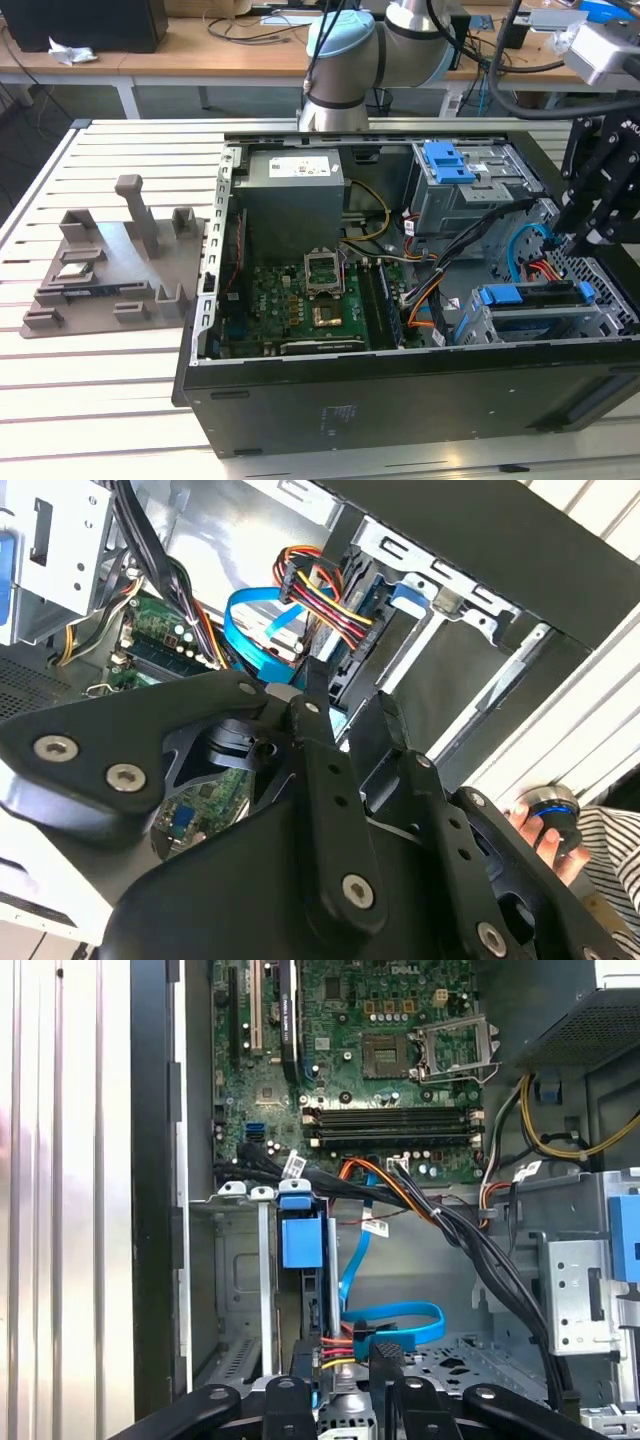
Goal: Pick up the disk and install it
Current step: 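Insert the second disk wire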
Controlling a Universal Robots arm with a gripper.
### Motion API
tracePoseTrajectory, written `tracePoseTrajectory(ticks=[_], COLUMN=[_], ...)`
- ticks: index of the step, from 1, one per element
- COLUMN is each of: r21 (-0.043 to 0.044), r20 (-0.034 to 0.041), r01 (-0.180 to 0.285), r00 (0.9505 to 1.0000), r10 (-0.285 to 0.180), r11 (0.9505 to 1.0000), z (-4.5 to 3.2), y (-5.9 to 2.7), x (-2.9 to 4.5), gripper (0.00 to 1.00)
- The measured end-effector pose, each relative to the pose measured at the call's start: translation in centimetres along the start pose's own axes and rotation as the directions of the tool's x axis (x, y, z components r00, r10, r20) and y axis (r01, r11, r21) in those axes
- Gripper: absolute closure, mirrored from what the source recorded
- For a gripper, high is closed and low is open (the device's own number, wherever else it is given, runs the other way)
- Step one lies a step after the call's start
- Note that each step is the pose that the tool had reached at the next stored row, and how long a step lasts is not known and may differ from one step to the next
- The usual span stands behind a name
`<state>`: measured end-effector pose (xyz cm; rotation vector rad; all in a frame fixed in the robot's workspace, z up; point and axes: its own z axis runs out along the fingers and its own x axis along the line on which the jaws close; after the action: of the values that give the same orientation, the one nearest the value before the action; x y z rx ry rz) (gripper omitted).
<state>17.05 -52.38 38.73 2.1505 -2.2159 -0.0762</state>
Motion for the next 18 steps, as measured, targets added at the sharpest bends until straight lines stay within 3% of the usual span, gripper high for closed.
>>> tracePoseTrajectory(ticks=[6, 11, 12, 13, 18], r21=[0.0000, 0.0000, 0.0000, 0.0000, 0.0001], r20=[-0.0001, -0.0001, -0.0001, 0.0000, -0.0023], r01=[0.000, 0.000, 0.000, 0.000, 0.000], r00=[1.0000, 1.0000, 1.0000, 1.0000, 1.0000], r10=[0.000, 0.000, 0.000, 0.000, 0.000], r11=[1.0000, 1.0000, 1.0000, 1.0000, 1.0000], z=[1.09, 1.22, 1.24, 1.27, 1.32], y=[0.18, 0.17, 0.17, 0.17, 0.18], x=[-0.19, -0.19, -0.19, -0.19, 0.06], gripper=[0.64, 0.65, 0.72, 0.89, 0.89])
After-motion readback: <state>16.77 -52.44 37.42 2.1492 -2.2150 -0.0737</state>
